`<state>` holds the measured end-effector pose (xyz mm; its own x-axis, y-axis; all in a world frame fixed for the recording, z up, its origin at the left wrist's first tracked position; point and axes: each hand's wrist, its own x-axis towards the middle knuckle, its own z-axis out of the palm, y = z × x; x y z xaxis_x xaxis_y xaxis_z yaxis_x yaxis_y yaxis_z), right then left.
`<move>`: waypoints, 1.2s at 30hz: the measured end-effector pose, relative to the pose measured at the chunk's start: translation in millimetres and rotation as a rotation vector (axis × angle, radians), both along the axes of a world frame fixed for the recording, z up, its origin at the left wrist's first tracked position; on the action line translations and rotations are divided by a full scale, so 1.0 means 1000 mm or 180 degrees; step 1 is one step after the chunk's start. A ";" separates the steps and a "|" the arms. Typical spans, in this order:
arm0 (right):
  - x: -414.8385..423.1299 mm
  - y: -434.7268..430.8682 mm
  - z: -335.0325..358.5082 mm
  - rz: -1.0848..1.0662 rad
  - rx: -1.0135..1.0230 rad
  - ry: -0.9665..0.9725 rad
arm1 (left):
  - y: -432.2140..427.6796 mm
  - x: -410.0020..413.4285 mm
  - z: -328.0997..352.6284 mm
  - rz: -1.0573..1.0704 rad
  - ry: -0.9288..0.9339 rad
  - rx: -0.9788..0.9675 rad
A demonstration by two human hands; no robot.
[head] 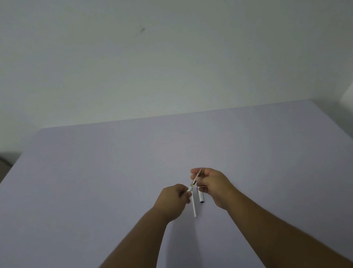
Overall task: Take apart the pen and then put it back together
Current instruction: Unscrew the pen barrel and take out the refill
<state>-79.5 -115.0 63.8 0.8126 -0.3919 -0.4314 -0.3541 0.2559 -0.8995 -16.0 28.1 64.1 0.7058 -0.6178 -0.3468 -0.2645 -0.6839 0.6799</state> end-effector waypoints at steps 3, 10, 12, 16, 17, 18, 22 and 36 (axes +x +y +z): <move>-0.001 -0.001 0.002 -0.0052 -0.0051 -0.0057 | 0.001 -0.002 0.003 0.0046 0.0141 -0.0089; 0.001 -0.004 0.004 -0.0351 -0.0097 -0.0181 | 0.001 -0.006 0.013 0.0135 0.0551 -0.0324; 0.005 -0.007 0.004 -0.0522 -0.0093 -0.0217 | 0.001 -0.007 0.014 0.0136 0.0578 -0.0322; 0.015 -0.020 0.002 -0.1364 -0.0110 -0.0160 | 0.004 -0.006 0.009 0.0219 0.0634 -0.0337; 0.015 -0.023 -0.002 -0.1397 -0.0231 -0.0088 | 0.004 -0.006 0.007 0.0249 0.0637 -0.0335; 0.013 -0.027 -0.007 -0.1272 -0.0480 0.0071 | 0.003 -0.006 0.004 0.0277 0.0639 -0.0328; -0.001 -0.028 -0.037 -0.0073 -0.1757 0.0978 | 0.000 -0.005 -0.007 0.0338 0.0645 -0.0259; -0.004 -0.023 -0.076 0.0813 -0.2763 0.1344 | -0.008 -0.005 -0.032 0.0258 0.0750 -0.0085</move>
